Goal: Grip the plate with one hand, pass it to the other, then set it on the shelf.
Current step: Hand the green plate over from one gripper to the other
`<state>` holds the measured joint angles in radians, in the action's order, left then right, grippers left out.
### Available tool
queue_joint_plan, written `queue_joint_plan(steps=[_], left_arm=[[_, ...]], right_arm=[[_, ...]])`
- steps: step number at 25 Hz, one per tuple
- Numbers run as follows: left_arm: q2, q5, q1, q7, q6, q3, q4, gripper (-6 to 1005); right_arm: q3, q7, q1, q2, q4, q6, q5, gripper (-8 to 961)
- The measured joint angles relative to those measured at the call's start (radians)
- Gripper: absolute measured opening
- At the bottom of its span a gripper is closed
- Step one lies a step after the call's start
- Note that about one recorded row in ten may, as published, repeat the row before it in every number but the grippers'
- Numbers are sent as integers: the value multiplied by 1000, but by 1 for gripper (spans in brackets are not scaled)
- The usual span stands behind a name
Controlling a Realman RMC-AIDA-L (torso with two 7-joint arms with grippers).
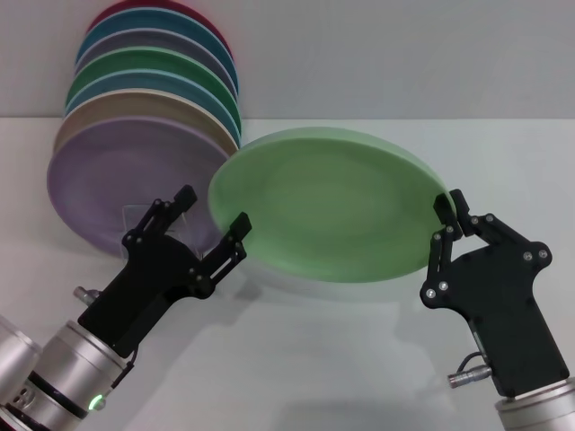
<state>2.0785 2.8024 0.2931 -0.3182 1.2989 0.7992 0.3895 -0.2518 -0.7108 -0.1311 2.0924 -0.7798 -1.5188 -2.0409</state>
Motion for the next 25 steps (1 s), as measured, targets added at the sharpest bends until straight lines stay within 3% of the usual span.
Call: queue_joint_plan(steps=[19,25], left_arm=[[-1,0,-6,0,6,-9,11,661],[-2,1,-3,0,8,-9,12,608]], right_arm=[[2,-42,2,0,-21,-12,11,24],[2,-42,-1,0,-21,-7,12,24]])
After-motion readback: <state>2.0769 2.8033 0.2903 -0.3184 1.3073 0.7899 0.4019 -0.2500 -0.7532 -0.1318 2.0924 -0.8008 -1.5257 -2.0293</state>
